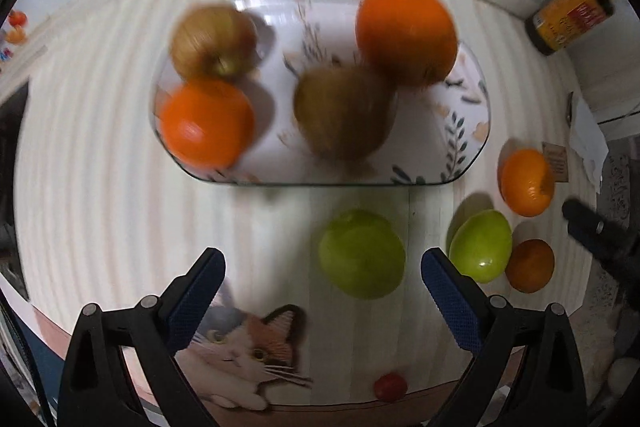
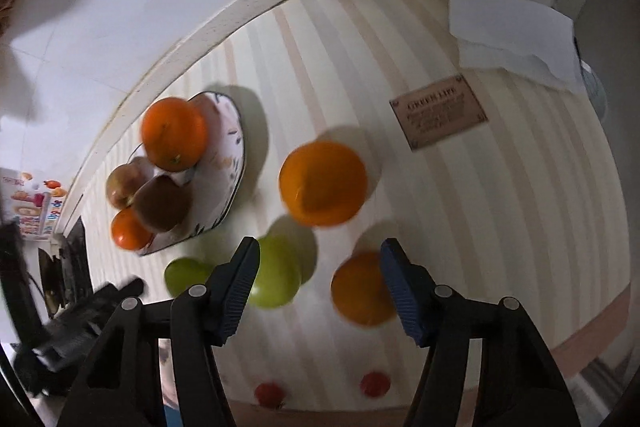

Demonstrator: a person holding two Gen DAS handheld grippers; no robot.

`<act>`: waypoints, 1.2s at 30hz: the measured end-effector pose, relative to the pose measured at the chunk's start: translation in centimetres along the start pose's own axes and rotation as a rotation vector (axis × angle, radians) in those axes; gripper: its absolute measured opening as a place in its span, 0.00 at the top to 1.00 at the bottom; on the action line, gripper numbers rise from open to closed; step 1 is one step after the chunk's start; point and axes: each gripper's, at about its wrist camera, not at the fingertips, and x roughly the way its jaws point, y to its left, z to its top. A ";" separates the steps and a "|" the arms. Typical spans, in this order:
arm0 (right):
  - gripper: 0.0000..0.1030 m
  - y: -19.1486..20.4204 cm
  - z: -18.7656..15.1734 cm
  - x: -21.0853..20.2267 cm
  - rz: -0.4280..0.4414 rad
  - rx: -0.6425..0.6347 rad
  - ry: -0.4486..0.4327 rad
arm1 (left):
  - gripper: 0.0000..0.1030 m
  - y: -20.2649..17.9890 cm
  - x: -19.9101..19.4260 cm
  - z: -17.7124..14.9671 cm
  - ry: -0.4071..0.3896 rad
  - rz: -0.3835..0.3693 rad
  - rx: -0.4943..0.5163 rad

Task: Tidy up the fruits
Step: 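Grasp the green apple with the left tool while the right tool grasps an orange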

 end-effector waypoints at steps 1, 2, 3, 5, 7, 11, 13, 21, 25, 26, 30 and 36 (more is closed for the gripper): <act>0.35 0.0 0.6 0.4 -0.002 0.000 0.006 | 0.02 -0.1 0.6 0.0 0.015 -0.013 -0.010; 0.34 0.0 1.2 1.1 -0.008 0.000 0.022 | 0.02 -0.2 1.3 0.1 0.035 -0.029 -0.020; 0.34 0.1 1.5 1.5 -0.004 0.000 0.031 | 0.02 -0.4 1.7 0.2 0.049 -0.041 -0.025; 0.34 0.3 2.3 2.8 0.003 -0.004 0.059 | 0.02 -0.9 2.7 0.3 0.066 -0.051 -0.026; 0.34 0.5 2.9 4.1 -0.001 -0.009 0.083 | 0.03 -1.7 3.5 0.3 0.082 -0.016 0.001; 0.29 0.7 3.6 5.9 -0.027 -0.014 0.110 | 0.43 -2.7 4.5 -0.2 0.086 0.009 0.050; 0.32 0.9 3.7 6.6 -0.034 -0.025 0.122 | 0.45 -2.8 4.8 -0.6 0.090 -0.011 0.050; 0.34 3.4 2.7 7.8 -0.043 -0.127 0.182 | 0.45 -1.6 4.3 -2.8 0.053 0.034 0.072; 0.33 4.3 2.3 8.2 -0.044 -0.144 0.178 | 0.45 0.2 4.3 -4.0 0.048 0.029 0.046; 0.33 4.4 2.4 8.2 -0.047 -0.144 0.175 | 0.45 0.6 4.2 -4.1 0.044 0.033 0.040; 0.33 5.0 2.3 8.4 -0.064 -0.158 0.159 | 0.45 0.9 4.0 -4.0 0.014 0.032 0.019; 0.34 6.0 1.8 7.7 -0.104 -0.208 0.139 | 0.45 1.1 2.2 -2.3 -0.033 0.026 0.032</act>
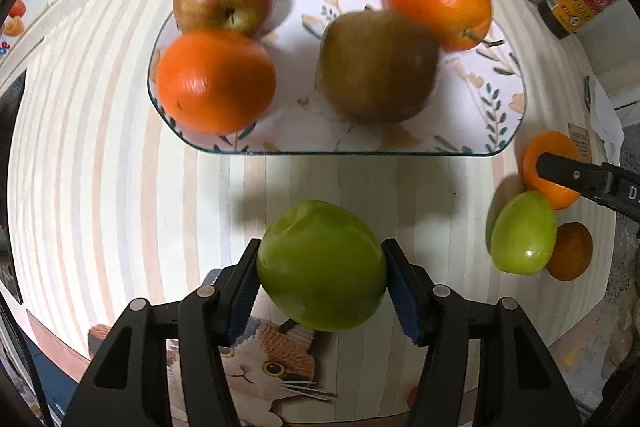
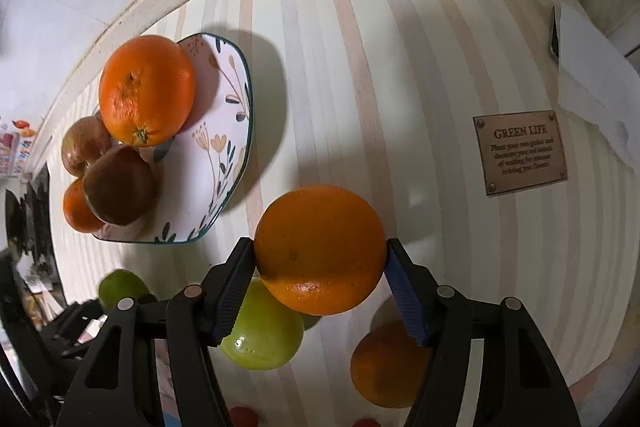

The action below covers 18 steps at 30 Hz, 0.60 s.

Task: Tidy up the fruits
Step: 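Grasp the green apple with the left tool while the right tool grasps an orange, then carry both fruits onto the white floral plate and open both tools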

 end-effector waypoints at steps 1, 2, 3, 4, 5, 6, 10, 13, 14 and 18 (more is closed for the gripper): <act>0.34 0.2 -0.1 -0.2 0.000 -0.001 -0.005 | 0.45 0.1 -0.4 -0.1 -0.005 -0.004 0.001; 0.34 0.4 -0.2 -0.4 0.008 0.004 -0.012 | 0.45 0.3 -1.1 -1.0 -0.011 -0.010 -0.001; 0.34 0.7 -0.3 -0.5 0.013 0.007 -0.018 | 0.45 0.1 -1.7 -1.1 -0.017 -0.020 -0.001; 0.34 0.8 -0.3 -1.0 0.025 0.011 -0.030 | 0.45 0.3 -2.4 -1.0 -0.025 -0.032 -0.001; 0.34 0.9 -0.4 -1.5 0.036 0.010 -0.040 | 0.45 0.1 -2.9 -1.0 -0.032 -0.043 -0.002; 0.34 1.3 -0.4 -2.0 0.045 0.007 -0.052 | 0.45 -0.1 -3.6 -0.9 -0.041 -0.054 0.000; 0.34 3.6 -0.4 -3.7 0.074 -0.037 -0.084 | 0.45 -0.2 -7.5 1.2 -0.089 -0.106 0.000; 0.35 5.0 0.1 -4.4 0.099 -0.055 -0.099 | 0.45 -0.1 -10.1 4.0 -0.125 -0.142 -0.002; 0.35 5.0 0.2 -4.6 0.103 -0.058 -0.102 | 0.45 0.2 -10.8 4.6 -0.129 -0.154 -0.006; 0.35 6.2 1.5 -4.3 0.110 -0.062 -0.109 | 0.45 0.8 -11.2 8.5 -0.144 -0.119 -0.009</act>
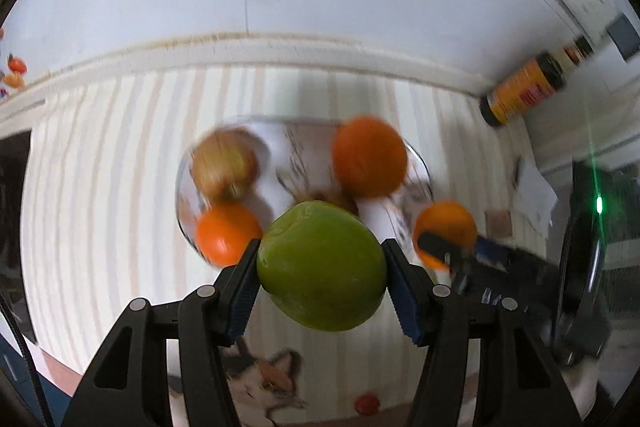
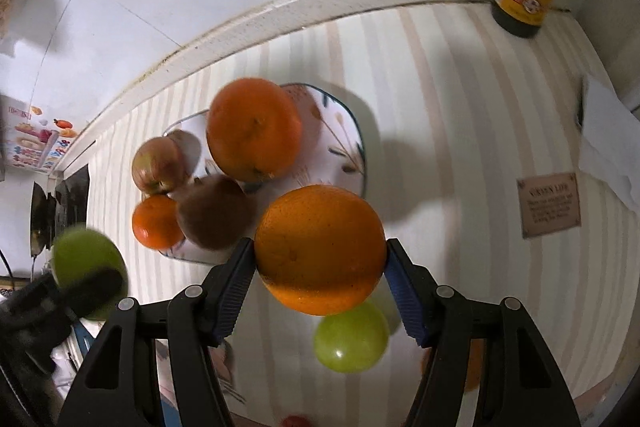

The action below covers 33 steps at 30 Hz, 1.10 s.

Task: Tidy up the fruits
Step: 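Carry both fruits onto the white floral plate and open both tools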

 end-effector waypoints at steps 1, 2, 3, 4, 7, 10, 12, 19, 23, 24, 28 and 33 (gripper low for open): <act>0.35 0.4 0.4 0.3 -0.006 -0.008 0.002 | 0.45 0.2 0.3 1.2 0.000 0.020 -0.002; 0.35 0.4 0.4 0.5 -0.010 -0.016 0.004 | 0.45 0.4 0.9 1.7 0.002 0.036 0.000; 0.35 0.8 0.6 0.9 -0.018 -0.022 0.007 | 0.45 0.6 1.6 2.9 0.016 0.056 0.009; 0.35 0.7 0.8 1.1 -0.022 -0.029 0.013 | 0.45 0.8 2.8 3.5 0.027 0.068 0.008; 0.34 1.2 1.3 1.9 -0.042 -0.045 0.022 | 0.45 1.5 5.5 5.4 0.104 0.078 -0.006; 0.34 1.0 0.9 2.0 -0.045 -0.056 0.022 | 0.45 1.4 7.9 6.6 0.179 0.088 0.008; 0.34 0.3 0.6 2.2 -0.041 -0.043 0.032 | 0.45 1.0 9.2 7.2 0.206 0.112 0.026; 0.34 -0.1 0.7 3.1 -0.010 -0.015 0.048 | 0.45 0.3 11.2 7.8 0.257 0.171 0.067; 0.32 -0.2 1.0 3.4 0.026 0.019 0.067 | 0.45 0.1 11.4 7.7 0.270 0.163 0.062; 0.26 -0.3 1.0 3.3 0.045 0.027 0.064 | 0.43 0.2 11.3 7.6 0.262 0.163 0.059; 0.09 -0.2 1.4 2.6 0.050 0.036 0.057 | 0.09 0.3 10.1 7.4 0.219 0.193 0.077; 0.08 -0.1 1.5 1.5 -0.018 0.010 0.044 | 0.08 1.7 8.2 6.1 0.175 0.181 0.025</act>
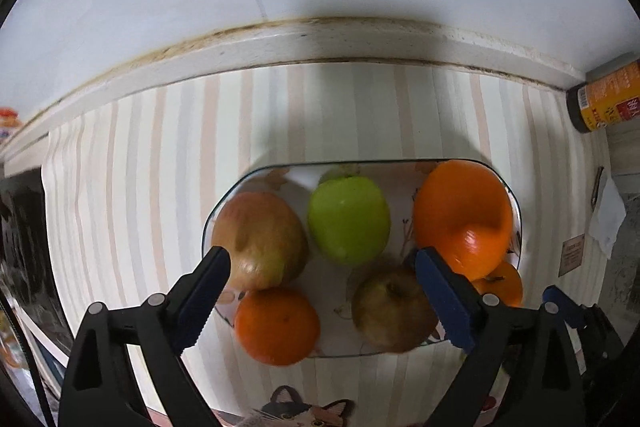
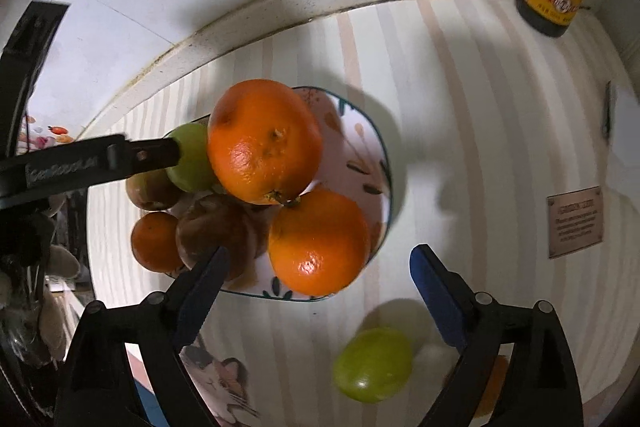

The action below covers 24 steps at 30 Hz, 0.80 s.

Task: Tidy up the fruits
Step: 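Carry both fruits onto the white floral plate and open both tools, then lift both open tools away from the plate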

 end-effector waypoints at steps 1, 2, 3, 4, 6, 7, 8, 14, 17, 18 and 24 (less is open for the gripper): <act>0.08 0.1 -0.1 -0.3 -0.028 -0.010 -0.006 | 0.08 0.3 -0.4 -0.6 -0.014 -0.001 -0.009; 0.08 0.1 -0.1 -0.5 -0.053 -0.022 -0.013 | 0.08 0.5 -0.7 -1.0 -0.027 -0.002 -0.018; 0.08 0.2 -0.2 -0.8 -0.077 -0.037 -0.021 | 0.08 0.7 -1.1 -1.6 -0.040 -0.006 -0.029; 0.08 0.4 -0.3 -1.2 -0.107 -0.056 -0.028 | 0.08 1.0 -1.6 -2.2 -0.058 -0.005 -0.040; 0.08 0.8 -0.7 -1.9 -0.159 -0.085 -0.042 | 0.08 1.3 -2.5 -3.7 -0.087 0.005 -0.060; 0.08 1.0 -0.9 -2.3 -0.173 -0.095 -0.054 | 0.08 1.2 -3.0 -4.5 -0.102 0.007 -0.068; 0.08 1.1 -1.1 -2.8 -0.183 -0.103 -0.068 | 0.08 1.3 -3.6 -5.1 -0.115 0.003 -0.075; 0.08 1.8 -2.7 -5.8 -0.192 -0.138 -0.121 | 0.08 1.6 -7.5 -9.1 -0.230 0.020 -0.098; 0.08 2.5 -4.3 -8.1 -0.195 -0.162 -0.166 | 0.08 1.7 -9.6 -11.1 -0.285 0.032 -0.100; 0.08 2.7 -4.7 -8.8 -0.194 -0.165 -0.175 | 0.08 1.8 -10.2 -11.8 -0.299 0.027 -0.101; 0.08 3.8 -8.4 -13.7 -0.179 -0.174 -0.245 | 0.08 2.5 -13.5 -16.0 -0.378 -0.001 -0.106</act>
